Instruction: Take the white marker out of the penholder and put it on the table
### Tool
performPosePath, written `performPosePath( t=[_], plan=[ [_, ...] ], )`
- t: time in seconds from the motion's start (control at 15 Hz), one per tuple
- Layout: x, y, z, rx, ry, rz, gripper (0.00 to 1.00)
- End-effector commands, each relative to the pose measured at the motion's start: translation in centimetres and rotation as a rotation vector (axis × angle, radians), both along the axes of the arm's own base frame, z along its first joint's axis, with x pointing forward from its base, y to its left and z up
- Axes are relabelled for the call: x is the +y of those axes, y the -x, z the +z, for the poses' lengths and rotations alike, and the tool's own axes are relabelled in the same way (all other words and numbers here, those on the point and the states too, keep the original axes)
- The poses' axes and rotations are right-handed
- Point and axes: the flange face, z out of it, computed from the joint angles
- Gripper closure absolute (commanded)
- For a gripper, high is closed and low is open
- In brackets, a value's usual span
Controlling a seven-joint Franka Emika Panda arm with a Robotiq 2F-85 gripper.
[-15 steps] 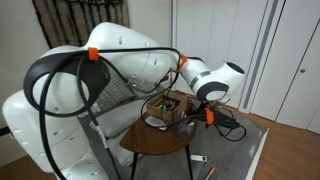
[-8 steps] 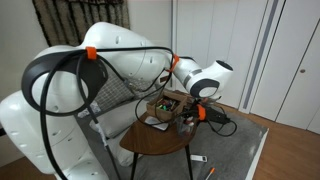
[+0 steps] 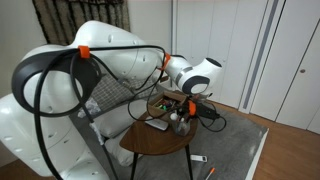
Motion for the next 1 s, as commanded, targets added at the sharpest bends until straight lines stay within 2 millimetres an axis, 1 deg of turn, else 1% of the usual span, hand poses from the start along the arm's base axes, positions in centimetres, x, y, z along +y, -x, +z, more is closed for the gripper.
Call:
performPosePath(
  t=[0.0, 0.07, 0.33, 0.4, 0.47, 0.53, 0.6, 0.67, 0.73, 0.8, 0.93],
  plan=[
    [0.31, 0.9, 0.55, -0.003, 0.037, -0.044, 0.49],
    [0.24, 0.96, 0.52, 0.008, 0.056, -0.052, 0.49],
    [-0.06, 1.29, 0.12, 0.071, 0.129, -0.091, 0.31],
    [-0.18, 1.39, 0.09, 0.081, 0.138, -0.097, 0.31],
    [-0.28, 1.47, 0.11, 0.088, 0.146, -0.104, 0.33],
    [-0.37, 1.5, 0.13, 0.094, 0.154, -0.11, 0.38],
    [-0.41, 1.5, 0.11, 0.099, 0.157, -0.113, 0.4],
    [-0.42, 1.52, 0.14, 0.102, 0.158, -0.118, 0.46],
    [-0.41, 1.53, 0.21, 0.101, 0.156, -0.122, 0.46],
    [-0.4, 1.54, 0.31, 0.095, 0.15, -0.124, 0.53],
    [-0.4, 1.52, 0.54, 0.08, 0.139, -0.125, 0.54]
  ],
)
